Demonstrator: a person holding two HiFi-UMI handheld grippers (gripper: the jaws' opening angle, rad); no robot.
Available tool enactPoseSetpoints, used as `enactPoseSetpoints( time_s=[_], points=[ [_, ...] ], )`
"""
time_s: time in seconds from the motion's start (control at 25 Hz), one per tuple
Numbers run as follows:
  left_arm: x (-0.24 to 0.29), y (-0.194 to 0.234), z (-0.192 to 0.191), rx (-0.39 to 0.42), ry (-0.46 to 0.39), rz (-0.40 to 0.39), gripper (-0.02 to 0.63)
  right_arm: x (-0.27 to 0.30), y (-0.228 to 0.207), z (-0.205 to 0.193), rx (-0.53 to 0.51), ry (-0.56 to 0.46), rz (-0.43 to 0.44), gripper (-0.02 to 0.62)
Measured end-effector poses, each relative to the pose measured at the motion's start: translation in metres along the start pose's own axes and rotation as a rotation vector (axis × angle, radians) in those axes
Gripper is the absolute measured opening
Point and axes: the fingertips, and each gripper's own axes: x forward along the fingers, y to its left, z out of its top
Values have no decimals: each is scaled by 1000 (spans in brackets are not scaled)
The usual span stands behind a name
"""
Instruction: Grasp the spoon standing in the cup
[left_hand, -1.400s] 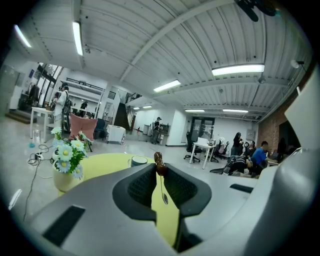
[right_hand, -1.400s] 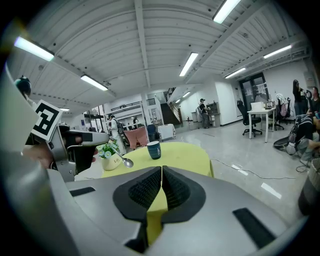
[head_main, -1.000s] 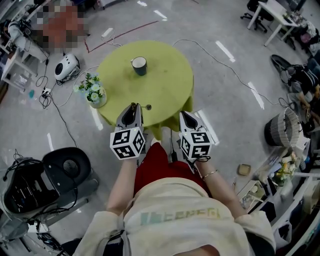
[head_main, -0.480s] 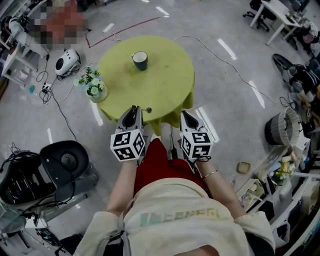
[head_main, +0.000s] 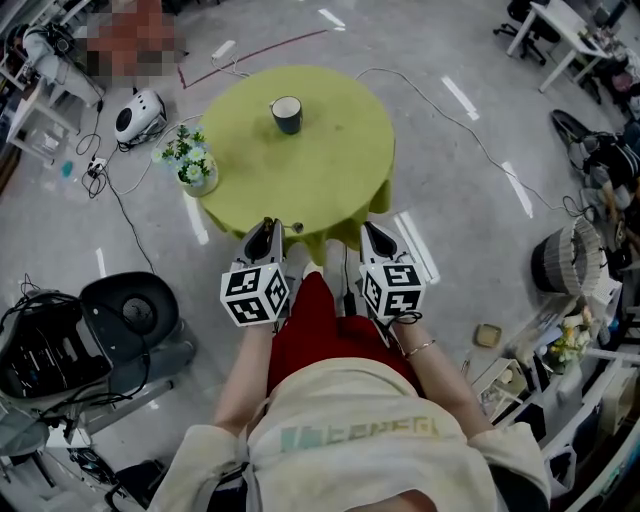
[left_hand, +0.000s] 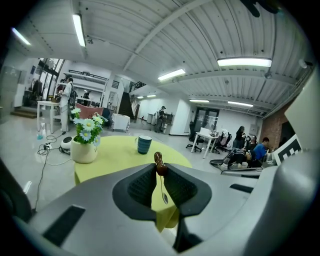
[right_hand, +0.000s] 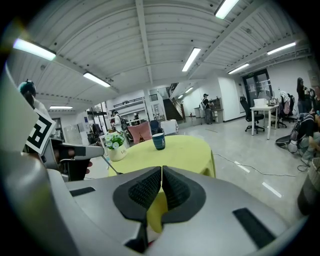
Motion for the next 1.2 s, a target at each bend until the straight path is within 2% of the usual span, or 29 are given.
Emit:
enactPoseSetpoints(
  time_s=[0.56, 1.2],
  points=[
    [-17, 13, -37, -34, 75, 16, 58, -2, 8, -15, 15, 27, 16, 37],
    [-28, 14, -43, -51, 93, 23, 58, -2, 31, -18, -40, 52, 87, 37]
  ],
)
